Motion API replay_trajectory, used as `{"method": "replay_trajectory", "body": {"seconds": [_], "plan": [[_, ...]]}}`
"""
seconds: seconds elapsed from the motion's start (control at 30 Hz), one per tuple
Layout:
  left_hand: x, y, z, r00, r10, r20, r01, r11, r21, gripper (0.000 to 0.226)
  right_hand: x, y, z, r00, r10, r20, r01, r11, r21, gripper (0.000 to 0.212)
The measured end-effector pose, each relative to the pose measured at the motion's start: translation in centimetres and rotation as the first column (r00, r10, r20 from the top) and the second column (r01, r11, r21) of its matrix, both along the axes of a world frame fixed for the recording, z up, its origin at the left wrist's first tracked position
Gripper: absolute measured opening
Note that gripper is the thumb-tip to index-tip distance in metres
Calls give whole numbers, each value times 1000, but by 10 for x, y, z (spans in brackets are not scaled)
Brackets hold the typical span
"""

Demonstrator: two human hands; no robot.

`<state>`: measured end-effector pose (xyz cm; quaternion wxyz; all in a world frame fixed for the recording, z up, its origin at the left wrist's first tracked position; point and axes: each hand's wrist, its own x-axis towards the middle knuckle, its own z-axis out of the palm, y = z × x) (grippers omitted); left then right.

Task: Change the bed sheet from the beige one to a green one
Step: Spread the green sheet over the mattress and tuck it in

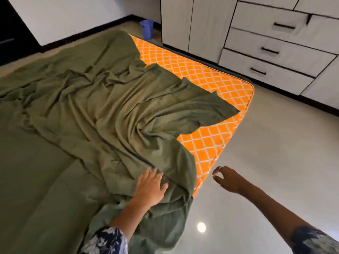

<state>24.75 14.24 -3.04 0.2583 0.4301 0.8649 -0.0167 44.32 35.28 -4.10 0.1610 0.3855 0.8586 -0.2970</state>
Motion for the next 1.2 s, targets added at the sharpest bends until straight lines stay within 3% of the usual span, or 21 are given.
{"method": "replay_trajectory", "body": {"seconds": [0.23,0.47,0.53,0.63,0.73,0.8,0.9,0.97,1.03,1.13,1.2], "plan": [[-52,77,-37,996,85,8,-85,995,-51,59,-52,80,-29,1000,-5,-18,5,999,-39,28],[-105,172,-60,989,138,58,-133,988,-81,58,-127,181,-51,990,65,128,-69,997,24,40],[-114,200,-66,984,165,67,-161,985,-56,61,-143,208,-55,979,90,180,-110,988,105,49],[-115,239,-72,979,185,83,-183,982,-40,70,-160,249,-54,933,203,299,-280,928,244,78],[-111,269,-80,973,227,42,-224,972,-66,79,-175,294,-65,866,331,375,-434,870,234,102],[-109,280,-88,963,271,-2,-269,956,-114,84,-180,316,-78,857,354,376,-449,870,204,106],[-109,304,-108,897,441,19,-426,875,-229,87,-182,353,-107,843,458,280,-533,777,334,106],[-103,316,-118,863,504,0,-490,838,-240,78,-176,372,-131,785,581,217,-619,715,325,106],[-92,328,-124,825,564,-47,-563,808,-174,60,-173,387,-146,785,607,126,-611,721,327,93],[-81,339,-130,785,612,-100,-611,791,35,29,-183,404,-151,726,688,-27,-606,657,448,80],[-77,343,-130,773,627,-92,-615,777,133,27,-197,411,-147,720,691,-70,-580,654,485,66]]}}
